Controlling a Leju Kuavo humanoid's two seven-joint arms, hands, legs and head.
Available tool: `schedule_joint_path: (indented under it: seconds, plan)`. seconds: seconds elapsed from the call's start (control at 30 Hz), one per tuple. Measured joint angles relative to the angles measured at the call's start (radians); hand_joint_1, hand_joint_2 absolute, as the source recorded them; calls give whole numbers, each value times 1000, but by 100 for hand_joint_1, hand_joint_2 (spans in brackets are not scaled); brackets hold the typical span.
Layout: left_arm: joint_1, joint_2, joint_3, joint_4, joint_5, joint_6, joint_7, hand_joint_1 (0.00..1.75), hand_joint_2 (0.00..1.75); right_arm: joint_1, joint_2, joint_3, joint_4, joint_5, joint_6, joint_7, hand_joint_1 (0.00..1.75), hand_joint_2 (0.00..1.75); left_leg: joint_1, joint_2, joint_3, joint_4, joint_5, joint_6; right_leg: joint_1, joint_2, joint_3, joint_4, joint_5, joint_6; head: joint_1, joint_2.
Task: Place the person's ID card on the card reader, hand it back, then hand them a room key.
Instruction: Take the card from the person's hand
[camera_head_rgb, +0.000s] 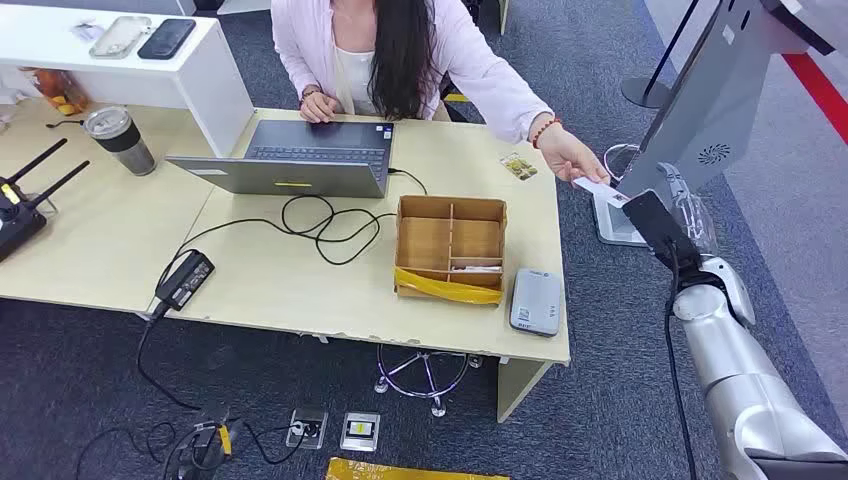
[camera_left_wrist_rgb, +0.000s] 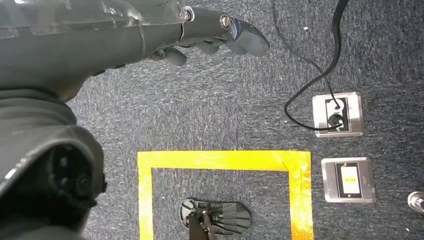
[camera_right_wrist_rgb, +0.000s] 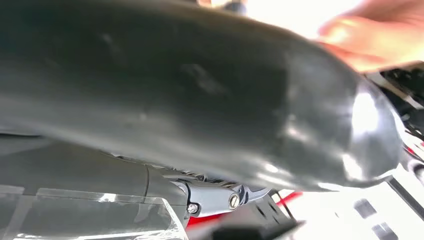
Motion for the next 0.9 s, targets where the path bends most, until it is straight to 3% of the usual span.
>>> schedule_joint_path:
  seconds: [0.33,0.57,0.7,0.9]
  plan:
    - [1,-6,0,-1,-9,16,0,0,0,-5,16,100,-9,171,-162,36,0,0,0,0,0,0,0,0,0,0,0,0,0,0,0,0]
    - [2,-6,0,-1,-19,13,-1,0,0,-1,19,144,-21,225,-176,58,0,0,0,0,0,0,0,0,0,0,0,0,0,0,0,0]
    - [2,-6,0,-1,-20,15,-2,0,0,0,21,154,-23,227,-159,65,0,175,0,0,0,0,0,0,0,0,0,0,0,0,0,0]
    - [2,-6,0,-1,-21,13,-2,0,0,1,24,163,-34,233,-138,70,0,175,0,0,0,0,0,0,0,0,0,0,0,0,0,0]
